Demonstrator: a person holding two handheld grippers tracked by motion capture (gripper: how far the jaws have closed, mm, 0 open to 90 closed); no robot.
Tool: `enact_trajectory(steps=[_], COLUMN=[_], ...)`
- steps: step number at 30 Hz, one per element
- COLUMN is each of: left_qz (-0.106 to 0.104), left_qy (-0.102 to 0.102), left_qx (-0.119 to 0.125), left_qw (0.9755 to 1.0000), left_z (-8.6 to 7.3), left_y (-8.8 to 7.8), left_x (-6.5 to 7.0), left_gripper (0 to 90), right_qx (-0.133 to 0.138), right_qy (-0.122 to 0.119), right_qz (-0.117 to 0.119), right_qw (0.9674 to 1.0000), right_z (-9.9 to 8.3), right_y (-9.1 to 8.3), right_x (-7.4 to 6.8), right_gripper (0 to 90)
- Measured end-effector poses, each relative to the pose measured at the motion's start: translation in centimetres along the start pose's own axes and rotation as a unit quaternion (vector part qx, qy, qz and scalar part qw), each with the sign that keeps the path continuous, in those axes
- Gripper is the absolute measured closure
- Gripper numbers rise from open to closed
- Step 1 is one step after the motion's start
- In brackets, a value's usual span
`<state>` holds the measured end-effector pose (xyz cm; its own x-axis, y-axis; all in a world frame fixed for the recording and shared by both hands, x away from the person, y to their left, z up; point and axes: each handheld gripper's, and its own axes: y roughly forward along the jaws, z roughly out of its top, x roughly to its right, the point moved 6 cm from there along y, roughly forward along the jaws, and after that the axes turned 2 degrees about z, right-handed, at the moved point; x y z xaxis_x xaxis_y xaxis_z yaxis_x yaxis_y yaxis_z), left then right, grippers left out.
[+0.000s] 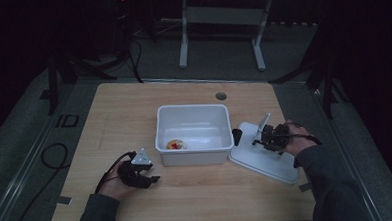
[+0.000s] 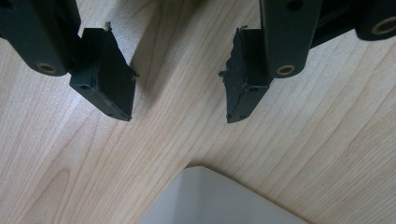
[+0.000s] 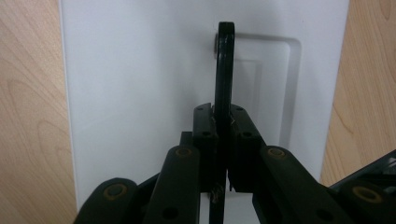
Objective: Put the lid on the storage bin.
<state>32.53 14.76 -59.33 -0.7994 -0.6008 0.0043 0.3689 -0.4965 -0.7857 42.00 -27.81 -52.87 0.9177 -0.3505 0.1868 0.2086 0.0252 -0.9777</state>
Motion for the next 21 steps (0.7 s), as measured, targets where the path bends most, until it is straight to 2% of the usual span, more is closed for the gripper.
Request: enact_trajectory(steps=[21], left_qz=[0.0], left_qy=[0.0], left_qx=[0.0], left_qw=[1.0], left_z=[-0.01], left_y=[-0.01], left_x=[0.0], left_gripper=[43.2], right_qx=[-0.003], right_qy=[-0.014], right_qz=[0.007], right_qw=[0.9999], right_z=[-0.4], right_y=[-0.65], right_x=[0.02], right_gripper=[84.2])
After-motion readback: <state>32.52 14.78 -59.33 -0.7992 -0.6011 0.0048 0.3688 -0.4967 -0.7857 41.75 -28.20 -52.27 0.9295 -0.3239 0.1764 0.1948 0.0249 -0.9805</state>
